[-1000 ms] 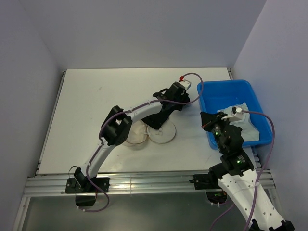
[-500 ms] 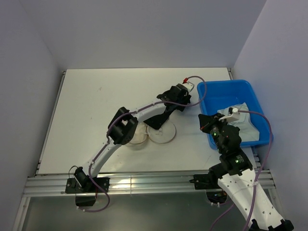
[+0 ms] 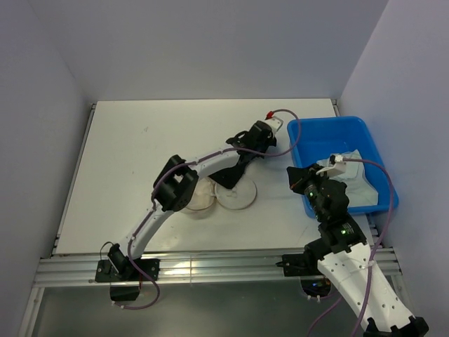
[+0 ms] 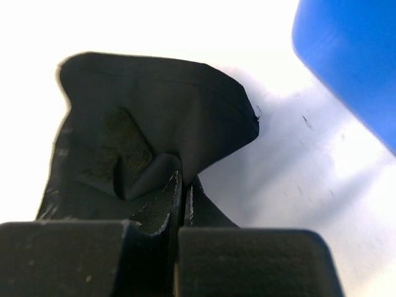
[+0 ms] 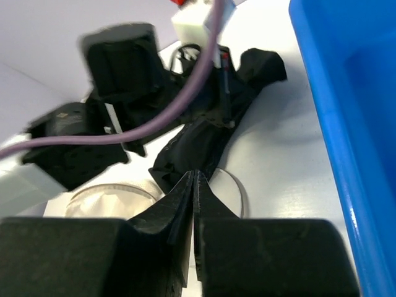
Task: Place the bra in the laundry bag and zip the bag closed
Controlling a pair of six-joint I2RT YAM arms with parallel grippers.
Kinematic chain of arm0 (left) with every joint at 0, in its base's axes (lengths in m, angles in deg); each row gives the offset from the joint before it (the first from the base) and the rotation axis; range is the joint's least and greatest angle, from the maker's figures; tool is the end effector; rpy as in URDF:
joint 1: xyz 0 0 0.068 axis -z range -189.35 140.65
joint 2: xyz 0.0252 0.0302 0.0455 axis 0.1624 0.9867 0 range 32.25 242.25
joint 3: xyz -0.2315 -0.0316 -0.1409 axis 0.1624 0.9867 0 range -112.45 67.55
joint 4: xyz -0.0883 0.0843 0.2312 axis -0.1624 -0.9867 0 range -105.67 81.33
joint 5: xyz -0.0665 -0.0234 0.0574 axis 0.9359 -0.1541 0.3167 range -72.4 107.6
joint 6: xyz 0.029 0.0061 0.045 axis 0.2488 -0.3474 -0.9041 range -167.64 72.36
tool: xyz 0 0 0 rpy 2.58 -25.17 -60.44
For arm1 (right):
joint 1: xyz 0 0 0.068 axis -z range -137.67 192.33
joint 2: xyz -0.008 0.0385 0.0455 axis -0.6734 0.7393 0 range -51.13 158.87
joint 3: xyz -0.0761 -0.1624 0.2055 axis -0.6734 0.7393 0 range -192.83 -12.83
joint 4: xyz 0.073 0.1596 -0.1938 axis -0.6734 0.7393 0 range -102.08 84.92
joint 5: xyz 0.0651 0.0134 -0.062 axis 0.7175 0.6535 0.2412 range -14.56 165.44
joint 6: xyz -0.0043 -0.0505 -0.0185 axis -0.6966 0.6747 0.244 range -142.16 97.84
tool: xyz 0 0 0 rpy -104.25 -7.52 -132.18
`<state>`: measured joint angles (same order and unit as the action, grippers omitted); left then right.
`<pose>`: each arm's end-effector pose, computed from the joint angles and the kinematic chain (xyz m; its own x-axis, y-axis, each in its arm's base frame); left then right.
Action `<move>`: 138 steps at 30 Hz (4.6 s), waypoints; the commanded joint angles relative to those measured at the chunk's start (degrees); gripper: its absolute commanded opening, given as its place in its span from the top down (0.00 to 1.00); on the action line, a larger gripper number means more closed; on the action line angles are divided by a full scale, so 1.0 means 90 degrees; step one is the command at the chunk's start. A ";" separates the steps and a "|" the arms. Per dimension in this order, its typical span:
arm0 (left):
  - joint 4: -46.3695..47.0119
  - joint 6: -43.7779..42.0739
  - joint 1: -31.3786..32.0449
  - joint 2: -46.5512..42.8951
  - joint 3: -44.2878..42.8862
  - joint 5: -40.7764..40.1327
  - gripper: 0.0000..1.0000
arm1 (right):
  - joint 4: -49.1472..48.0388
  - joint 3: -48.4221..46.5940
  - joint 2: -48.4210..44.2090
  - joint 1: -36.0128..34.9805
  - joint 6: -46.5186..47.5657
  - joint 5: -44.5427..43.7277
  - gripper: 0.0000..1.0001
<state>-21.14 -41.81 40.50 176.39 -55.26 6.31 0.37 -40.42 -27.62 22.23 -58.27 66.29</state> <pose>0.3758 -0.4346 0.1743 -0.4224 0.3463 -0.8377 0.6049 0.7960 0.0241 0.1203 0.0380 0.2801 -0.2233 0.5379 -0.8129 -0.0742 0.8222 0.5644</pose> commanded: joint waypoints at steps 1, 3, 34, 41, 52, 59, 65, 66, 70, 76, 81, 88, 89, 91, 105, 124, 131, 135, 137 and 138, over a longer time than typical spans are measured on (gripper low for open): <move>0.0711 -0.0100 0.0018 -0.1229 0.0168 0.0218 1.00 | -0.0377 0.0010 0.0113 0.0016 0.0078 0.0127 0.91; 0.0829 -0.0071 -0.0011 -0.1579 0.0227 0.0423 1.00 | -0.0426 0.0000 0.0220 0.0016 0.0078 0.0225 0.84; 0.4607 0.4225 -0.1417 -0.4363 0.3214 0.6136 1.00 | -0.1264 -0.1533 0.2359 0.0201 0.1356 0.1473 0.23; 0.6481 0.5657 -0.1417 -0.5682 0.4513 0.6382 1.00 | -0.2885 -0.1329 0.2231 0.1939 0.0460 0.4589 0.13; 0.8769 0.8289 -0.1242 -0.5878 0.4748 0.6743 1.00 | -0.5366 -0.1572 0.2515 0.1932 -0.0567 0.7226 0.05; 0.7870 0.7576 -0.0861 -0.6268 0.4836 0.6499 1.00 | -0.5142 -0.1641 0.2369 0.0487 0.0039 0.7481 0.04; 0.7977 0.7663 -0.0831 -0.6454 0.4973 0.6362 1.00 | -0.5739 -0.1124 0.1901 0.0407 -0.0294 0.7394 0.12; 0.7958 0.7673 -0.0812 -0.6464 0.4973 0.6371 1.00 | -0.5700 -0.1104 0.1842 0.0397 -0.0274 0.7248 0.15; 0.8026 0.7722 -0.0782 -0.6532 0.5070 0.6342 1.00 | -0.6077 -0.0949 0.1792 0.0397 -0.0701 0.7159 0.48; 0.6974 0.6943 -0.0899 -0.7058 0.5489 0.5933 0.91 | -0.6539 -0.0762 0.1724 0.0407 -0.1833 0.6701 1.00; 0.5490 0.6521 -0.1426 -0.7821 0.6397 0.4976 0.38 | -0.4819 -0.0869 0.1461 0.0397 -0.2120 0.6593 1.00; 0.2913 0.5175 -0.1681 -0.8777 0.7248 0.3844 0.11 | -0.1833 -0.1378 0.1343 0.0407 -0.0900 0.6388 1.00; 0.2764 0.5076 -0.1681 -0.8856 0.7306 0.3794 0.11 | -0.1774 -0.1377 0.1372 0.0397 -0.0841 0.6416 1.00; 0.2500 0.4813 -0.1691 -0.9032 0.7511 0.3793 0.12 | -0.1443 -0.1543 0.1557 0.0407 -0.0530 0.6368 1.00; 0.2438 0.3446 -0.1476 -0.9647 0.8155 0.3940 0.15 | -0.1325 -0.2148 0.2202 0.0095 0.0661 0.7188 1.00; 0.1914 0.1717 -0.0061 -1.0869 0.7864 0.3510 0.01 | -0.2291 -0.3115 0.3091 -0.1497 0.1562 0.8807 1.00; 0.1542 0.1579 0.0184 -1.0732 0.7600 0.4212 0.01 | -0.1590 -0.3642 0.3325 -0.1634 0.2078 0.8956 1.00; 0.1434 0.1657 0.0194 -1.0751 0.7580 0.4486 0.01 | -0.0906 -0.4004 0.3540 -0.1644 0.2528 0.9063 1.00; 0.1444 0.1677 0.0194 -1.0742 0.7619 0.4642 0.01 | -0.0691 -0.4130 0.3676 -0.1673 0.2607 0.9102 1.00; 0.1454 0.1716 0.0194 -1.0722 0.7629 0.4720 0.01 | -0.0506 -0.4189 0.3735 -0.1693 0.2810 0.9054 1.00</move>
<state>-7.35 -25.92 41.74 79.98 14.90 43.62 -8.05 -74.48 4.55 7.57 -37.58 147.82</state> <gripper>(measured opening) 0.992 0.020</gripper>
